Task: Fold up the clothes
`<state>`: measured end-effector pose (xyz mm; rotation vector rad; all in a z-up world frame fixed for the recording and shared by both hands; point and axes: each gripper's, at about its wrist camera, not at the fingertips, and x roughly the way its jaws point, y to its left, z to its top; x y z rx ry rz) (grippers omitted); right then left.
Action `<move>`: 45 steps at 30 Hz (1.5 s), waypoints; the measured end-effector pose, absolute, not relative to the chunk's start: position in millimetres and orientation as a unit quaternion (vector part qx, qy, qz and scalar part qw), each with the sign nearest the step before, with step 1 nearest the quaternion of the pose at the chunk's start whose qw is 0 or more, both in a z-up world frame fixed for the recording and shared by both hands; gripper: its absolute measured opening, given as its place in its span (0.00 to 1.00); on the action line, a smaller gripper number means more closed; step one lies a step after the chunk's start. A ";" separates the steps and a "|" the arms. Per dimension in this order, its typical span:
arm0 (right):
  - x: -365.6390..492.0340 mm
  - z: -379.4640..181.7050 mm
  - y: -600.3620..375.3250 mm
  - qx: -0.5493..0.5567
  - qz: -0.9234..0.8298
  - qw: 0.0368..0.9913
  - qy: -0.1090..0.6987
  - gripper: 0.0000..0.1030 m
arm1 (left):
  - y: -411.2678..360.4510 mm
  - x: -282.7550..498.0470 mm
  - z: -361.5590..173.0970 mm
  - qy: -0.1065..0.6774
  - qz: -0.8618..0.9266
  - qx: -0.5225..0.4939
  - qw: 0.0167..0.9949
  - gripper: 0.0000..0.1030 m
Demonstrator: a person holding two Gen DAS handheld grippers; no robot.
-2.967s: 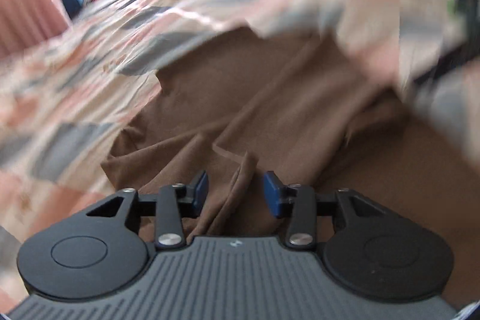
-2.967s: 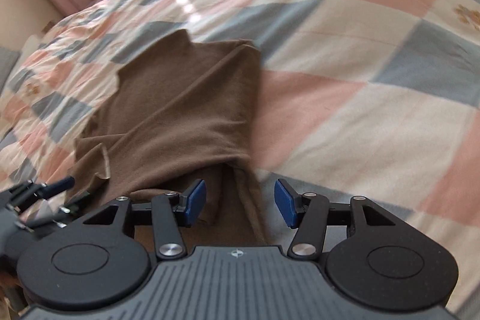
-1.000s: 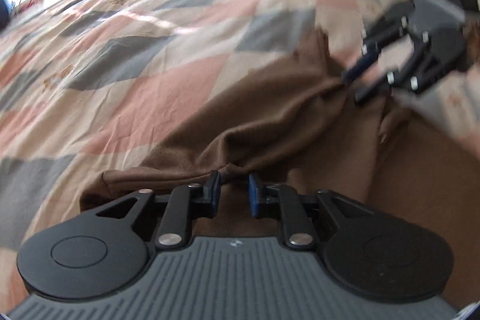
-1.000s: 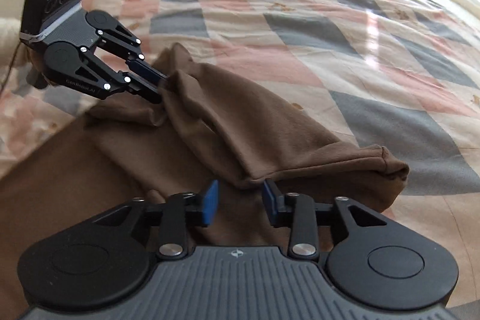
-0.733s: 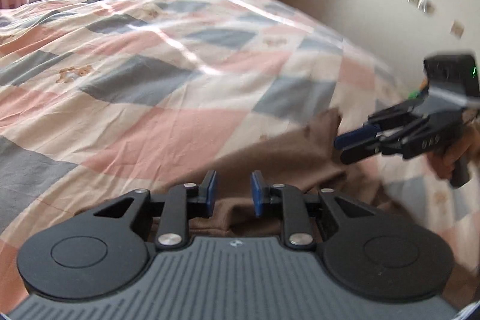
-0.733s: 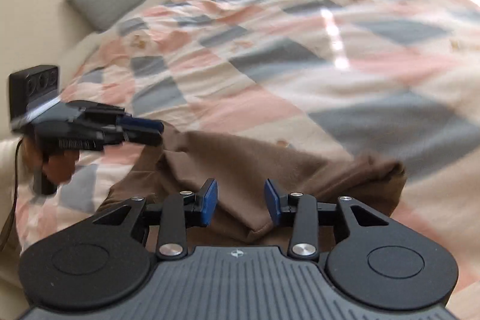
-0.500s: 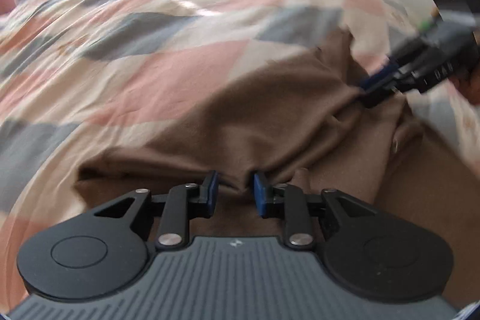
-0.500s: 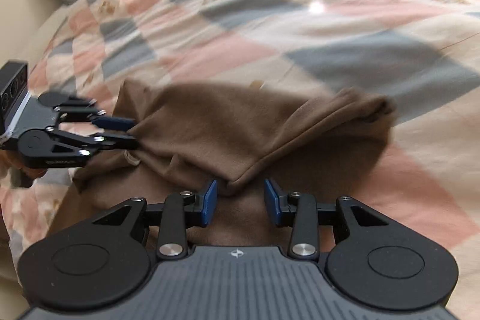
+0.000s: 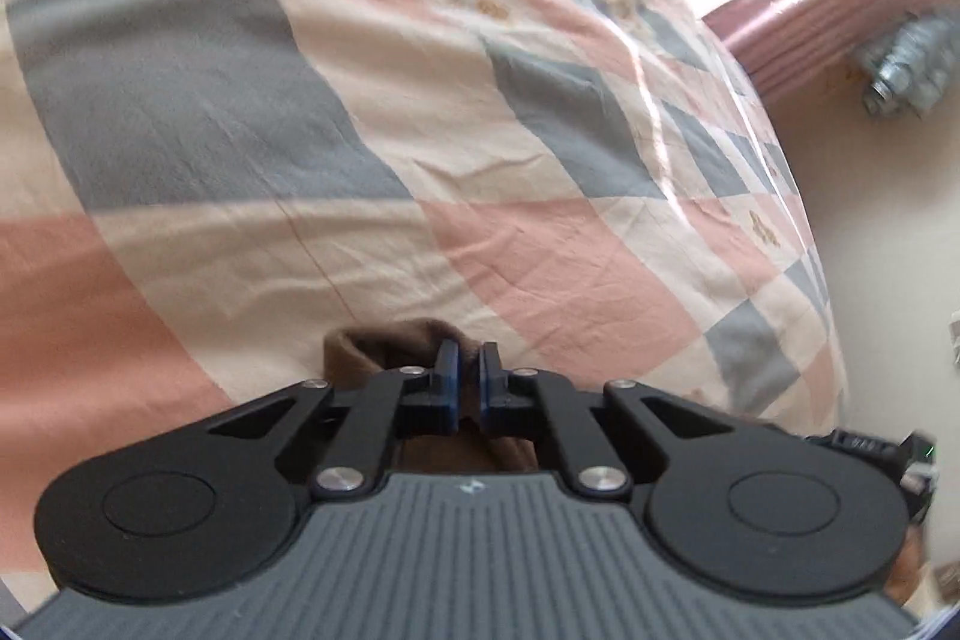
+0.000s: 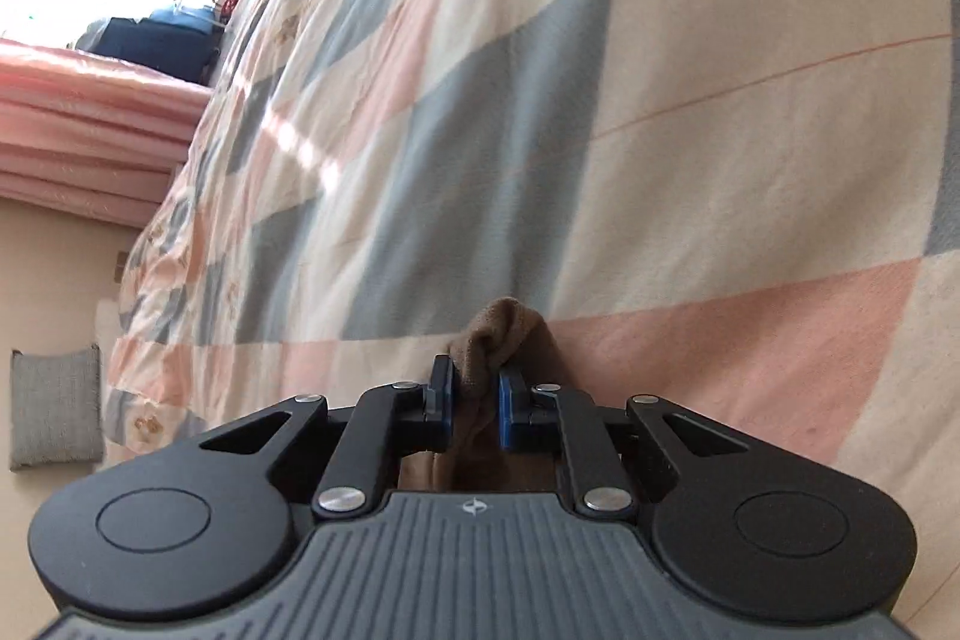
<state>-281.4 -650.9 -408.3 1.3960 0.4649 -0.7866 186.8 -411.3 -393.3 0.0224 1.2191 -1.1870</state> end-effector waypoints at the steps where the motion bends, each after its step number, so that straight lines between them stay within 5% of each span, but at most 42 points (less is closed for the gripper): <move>1: -286.1 -412.2 -647.5 0.612 -0.353 0.675 0.212 0.12 | -404.4 186.8 -399.0 0.525 -0.532 0.025 0.664 0.03; 7: -285.2 -403.1 -633.9 0.544 -0.350 0.718 0.257 0.17 | -388.9 175.3 -397.7 0.465 -0.563 0.112 0.673 0.08; 10: -271.4 -372.3 -624.8 0.466 -0.385 0.739 0.298 0.38 | -387.8 160.0 -371.1 0.413 -0.569 0.164 0.692 0.10; 17: -224.1 -331.8 -568.7 0.285 -0.351 0.832 0.322 0.38 | -392.8 111.5 -333.6 0.364 -0.646 0.138 0.657 0.15; 23: -193.8 -377.9 -547.6 0.258 -0.306 0.807 0.434 0.38 | -412.8 55.1 -381.7 0.347 -0.681 0.274 0.584 0.18; 29: -253.7 -303.4 -505.1 0.236 -0.325 0.843 0.359 0.43 | -338.9 68.7 -317.6 0.308 -0.671 0.248 0.627 0.17; 39: -350.2 -326.7 -352.7 0.018 -0.196 0.824 0.532 0.43 | -153.1 -36.8 -345.2 0.219 -0.609 0.486 0.588 0.20; 45: -404.8 -357.4 -269.7 -0.181 -0.087 0.802 0.562 0.49 | -54.3 -99.4 -386.1 -0.006 -0.591 0.641 0.490 0.31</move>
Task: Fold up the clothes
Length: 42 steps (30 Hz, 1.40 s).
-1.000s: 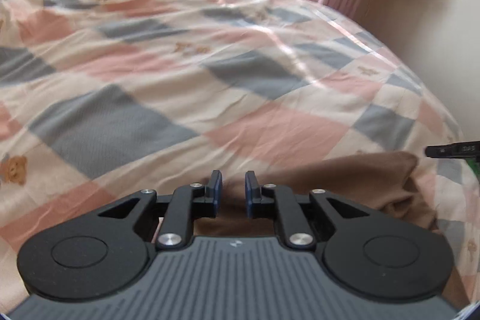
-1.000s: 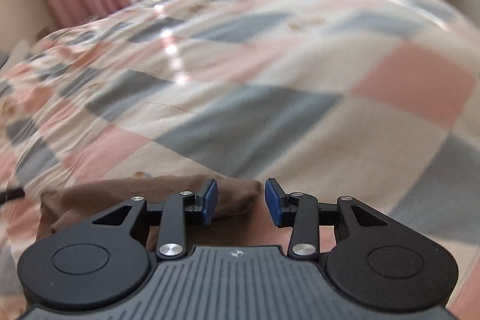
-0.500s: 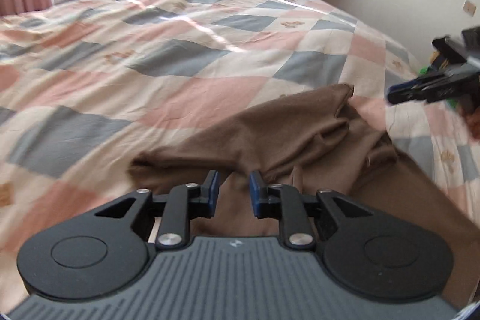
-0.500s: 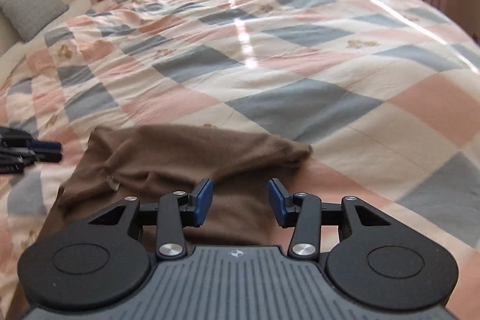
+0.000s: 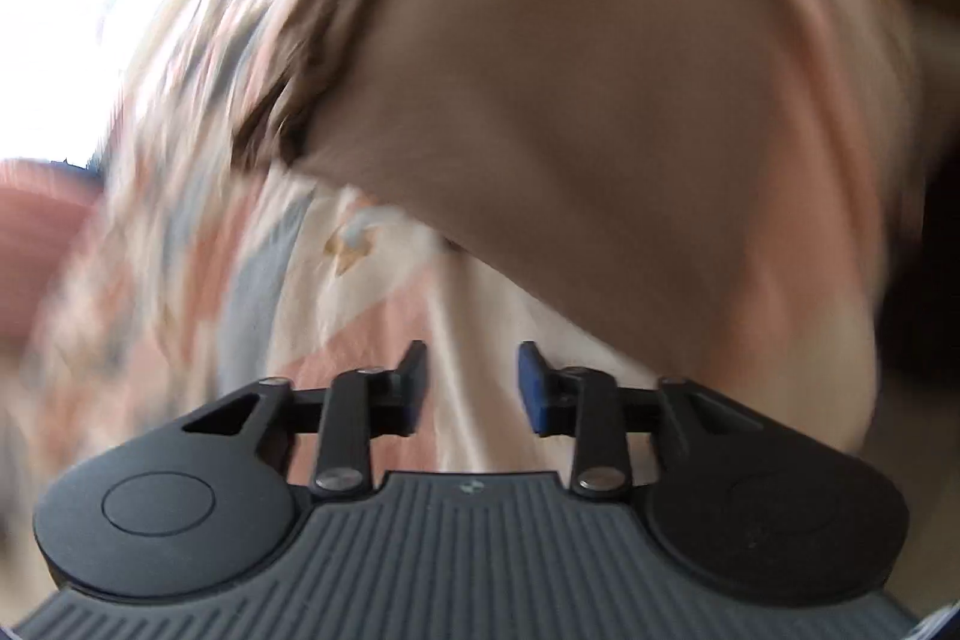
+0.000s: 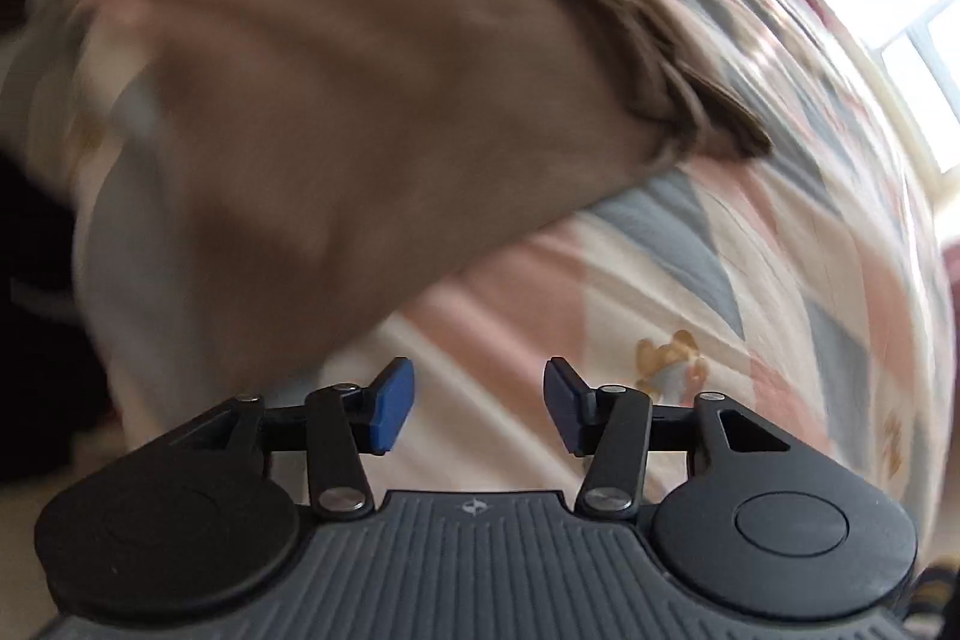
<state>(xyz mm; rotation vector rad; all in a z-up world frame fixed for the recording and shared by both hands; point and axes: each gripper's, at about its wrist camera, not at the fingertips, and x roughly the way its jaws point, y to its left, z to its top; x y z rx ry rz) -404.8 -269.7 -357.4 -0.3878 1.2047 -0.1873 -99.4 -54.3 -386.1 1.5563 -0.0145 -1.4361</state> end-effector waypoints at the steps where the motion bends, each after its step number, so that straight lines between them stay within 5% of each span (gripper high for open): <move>1: -413.5 -363.6 -259.9 -0.211 -0.073 0.797 0.561 0.49 | -40.0 -104.7 -394.3 -0.055 -0.589 0.660 0.463 0.31; 8: -436.5 -396.5 -220.9 -0.397 0.004 0.773 0.494 0.49 | -0.9 -101.2 -435.7 -0.292 -0.588 0.667 0.353 0.35; 18: -436.9 -413.9 -215.0 -0.537 0.085 0.729 0.415 0.59 | -0.1 -79.1 -457.8 -0.420 -0.591 0.625 0.288 0.35; 20: -434.5 -415.8 -216.0 -0.553 0.110 0.720 0.406 0.53 | 0.2 -76.5 -459.8 -0.431 -0.597 0.620 0.272 0.34; 22: -431.4 -415.0 -215.5 -0.546 0.138 0.715 0.415 0.32 | 2.1 -79.4 -461.9 -0.425 -0.605 0.621 0.260 0.22; 23: -427.3 -413.5 -214.8 -0.530 0.149 0.716 0.429 0.17 | 1.3 -80.5 -458.2 -0.410 -0.612 0.625 0.258 0.13; 24: -423.7 -410.6 -215.2 -0.514 0.154 0.720 0.441 0.13 | 0.4 -81.6 -454.4 -0.395 -0.619 0.629 0.256 0.05; 27: -407.0 -389.6 -225.0 -0.430 0.153 0.753 0.474 0.07 | -10.7 -87.1 -426.1 -0.325 -0.647 0.631 0.280 0.05; 33: -364.5 -312.9 -314.4 -0.073 0.111 0.841 0.525 0.06 | -61.1 -89.9 -347.5 -0.113 -0.700 0.600 0.371 0.05; 38: -341.2 -272.8 -407.4 0.121 0.030 0.870 0.476 0.06 | -148.7 -34.2 -288.1 0.110 -0.704 0.484 0.509 0.05; 42: -316.5 -266.8 -486.8 0.209 -0.045 0.870 0.444 0.06 | -228.6 26.7 -275.0 0.198 -0.696 0.390 0.570 0.04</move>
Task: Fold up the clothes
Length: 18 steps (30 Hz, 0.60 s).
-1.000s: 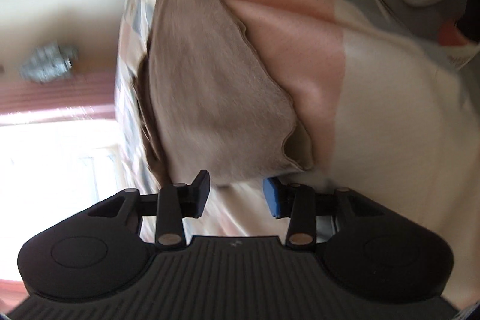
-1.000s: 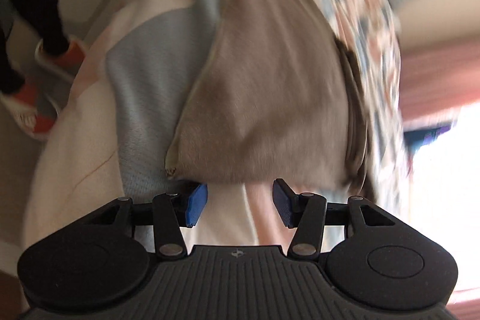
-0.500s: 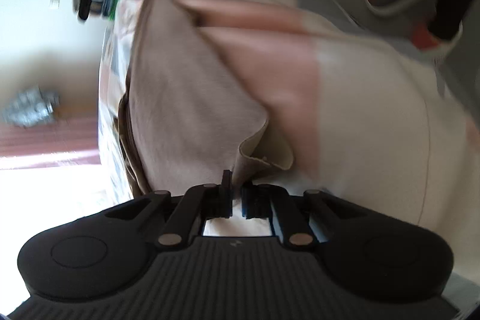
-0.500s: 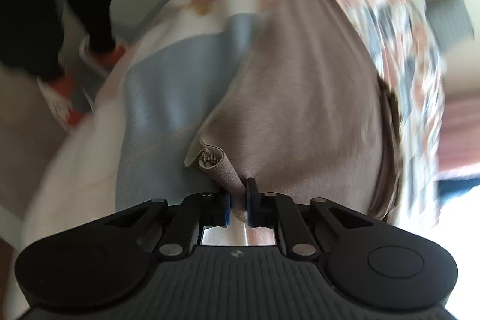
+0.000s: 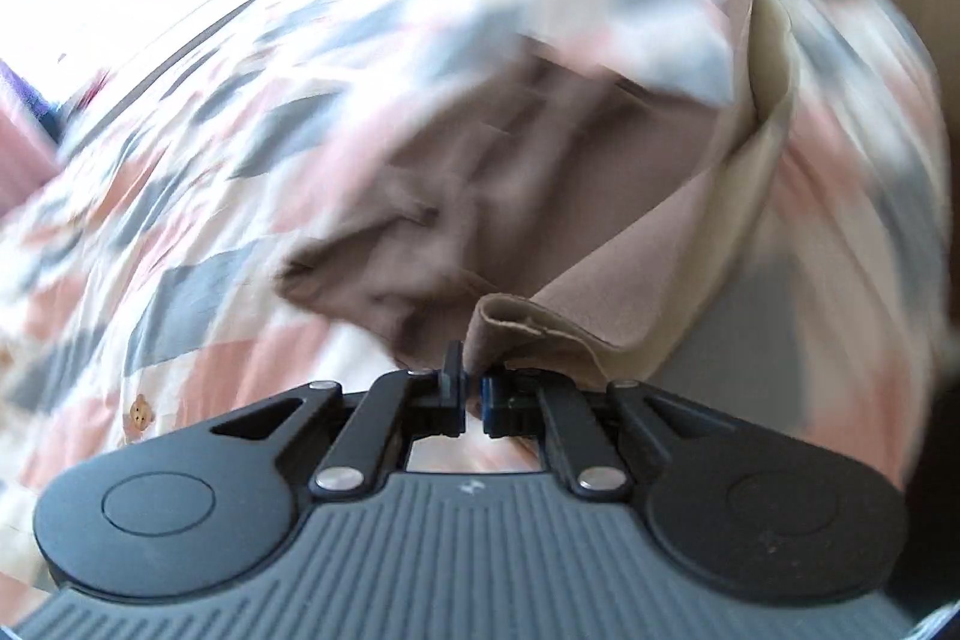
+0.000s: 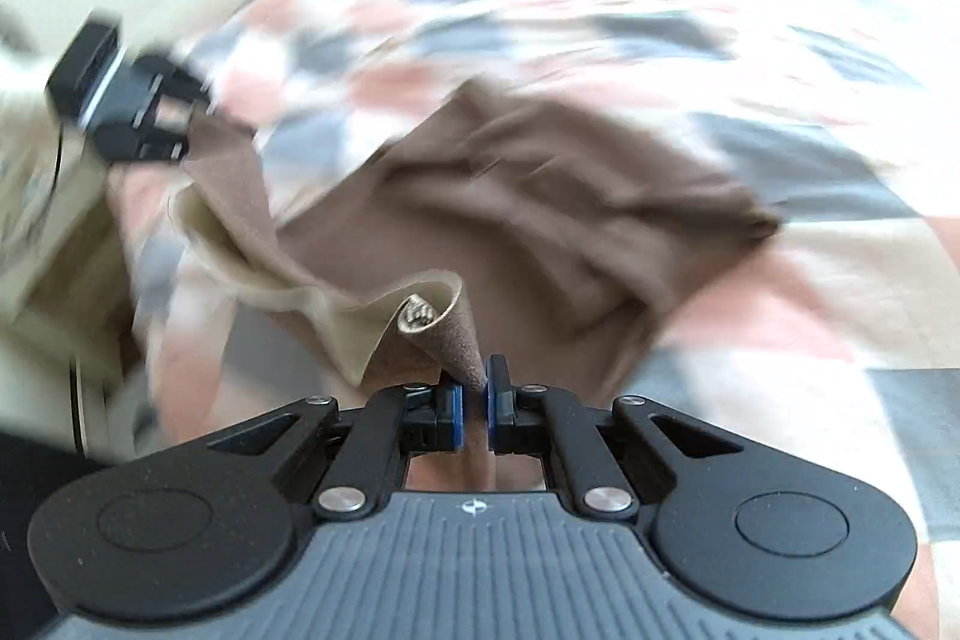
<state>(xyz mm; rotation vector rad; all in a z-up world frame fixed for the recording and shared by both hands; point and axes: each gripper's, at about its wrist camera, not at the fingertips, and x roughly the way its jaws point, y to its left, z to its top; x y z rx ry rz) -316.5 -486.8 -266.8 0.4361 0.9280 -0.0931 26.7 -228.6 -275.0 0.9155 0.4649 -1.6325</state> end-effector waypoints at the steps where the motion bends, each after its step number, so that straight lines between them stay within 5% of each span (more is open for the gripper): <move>1: -309.9 -266.6 -507.0 0.228 -0.063 0.868 0.436 0.06 | -250.5 41.6 -274.6 0.221 -0.693 0.366 0.581 0.04; 7: -270.4 -321.0 -618.2 0.343 -0.153 0.825 0.422 0.08 | -355.0 123.1 -329.8 0.367 -0.649 0.274 0.608 0.06; 14: -278.6 -380.3 -630.1 0.430 -0.199 0.789 0.390 0.30 | -381.4 166.4 -383.7 0.495 -0.606 0.152 0.604 0.17; 16: -282.1 -372.3 -622.3 0.424 -0.210 0.799 0.372 0.15 | -378.8 168.9 -383.1 0.503 -0.609 0.123 0.601 0.13; 17: -282.5 -366.6 -618.1 0.416 -0.215 0.805 0.365 0.07 | -377.8 167.5 -378.4 0.494 -0.614 0.121 0.603 0.01; 18: -282.7 -360.2 -614.2 0.407 -0.220 0.811 0.359 0.07 | -376.6 165.6 -371.2 0.478 -0.622 0.121 0.608 0.01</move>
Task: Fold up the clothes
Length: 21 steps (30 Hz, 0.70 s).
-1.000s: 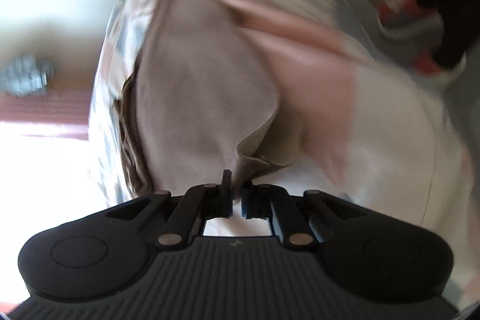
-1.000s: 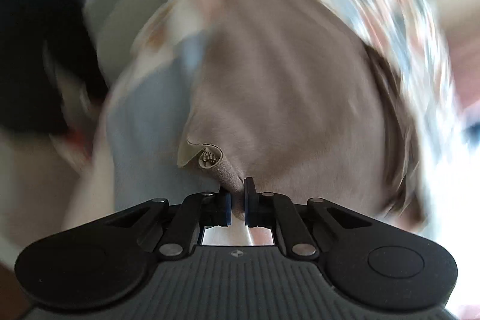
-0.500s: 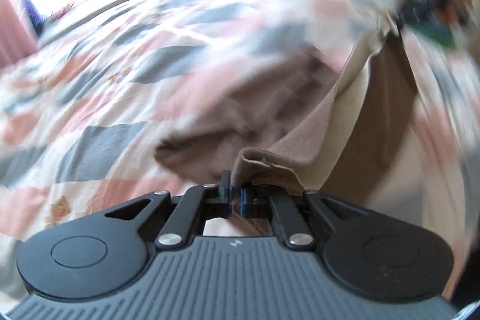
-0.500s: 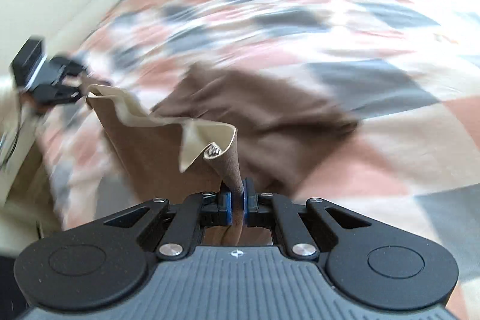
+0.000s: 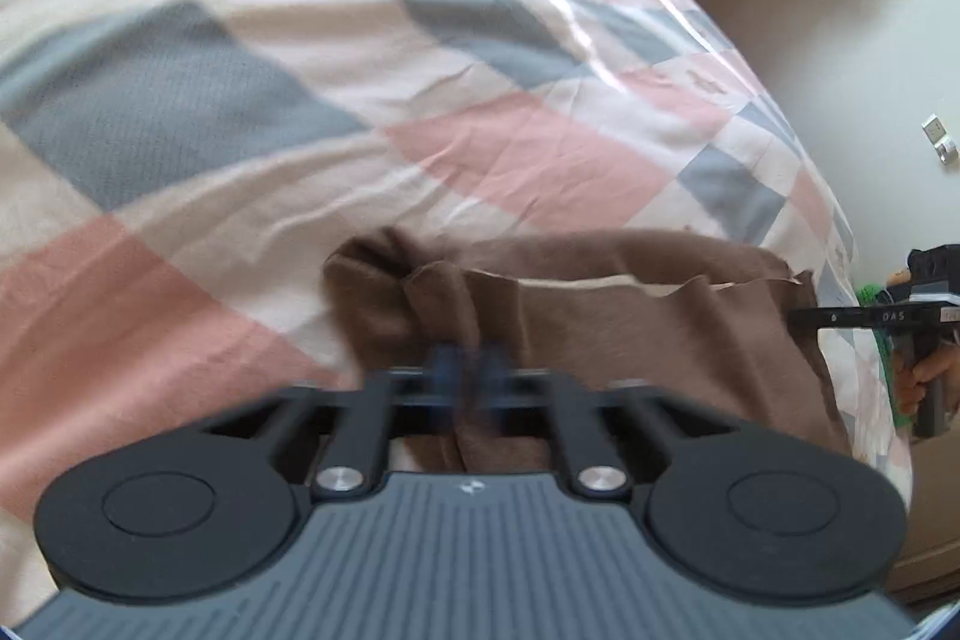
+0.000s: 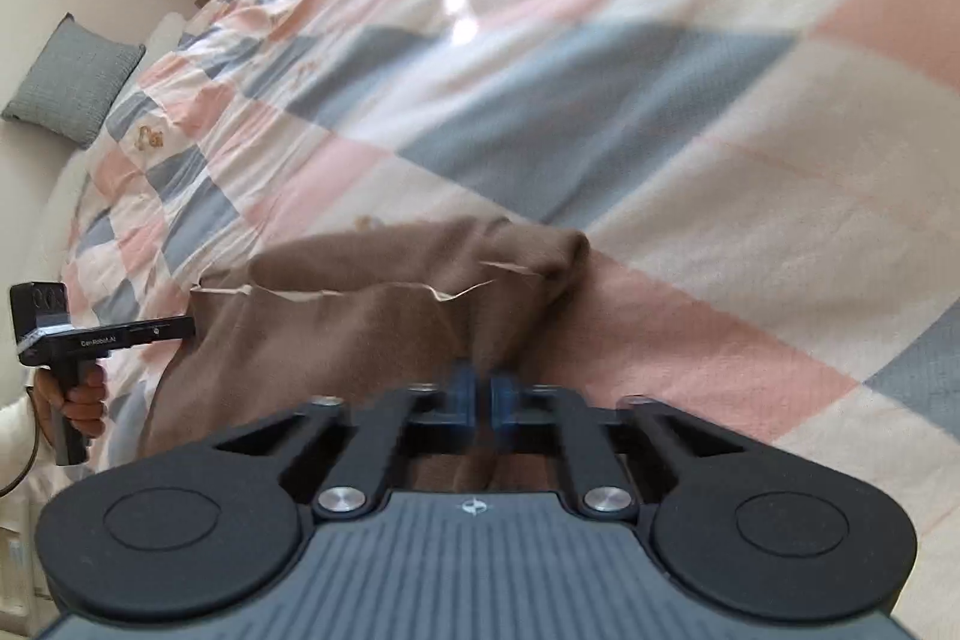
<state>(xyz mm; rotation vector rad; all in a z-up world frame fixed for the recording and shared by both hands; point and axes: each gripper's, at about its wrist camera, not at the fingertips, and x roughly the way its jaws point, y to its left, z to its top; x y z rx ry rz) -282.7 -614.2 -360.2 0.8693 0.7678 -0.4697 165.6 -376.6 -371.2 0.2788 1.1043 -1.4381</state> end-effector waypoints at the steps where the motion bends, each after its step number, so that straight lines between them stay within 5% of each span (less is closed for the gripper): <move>1: -281.7 -350.7 -611.5 0.395 -0.224 0.818 0.355 0.06 | -375.4 163.6 -363.9 0.462 -0.630 0.120 0.613 0.01; 7: -272.9 -325.3 -625.4 0.389 -0.249 0.829 0.316 0.05 | -372.0 181.0 -350.2 0.425 -0.607 0.100 0.664 0.01; 18: -253.2 -382.8 -656.5 0.410 -0.312 0.785 0.344 0.06 | -401.4 172.0 -396.3 0.393 -0.577 0.177 0.694 0.07; 19: -252.8 -381.8 -656.6 0.411 -0.323 0.781 0.343 0.14 | -403.1 170.3 -395.2 0.389 -0.573 0.185 0.697 0.08; 21: -253.7 -372.5 -652.2 0.398 -0.355 0.774 0.342 0.54 | -399.9 172.7 -388.6 0.394 -0.559 0.185 0.706 0.19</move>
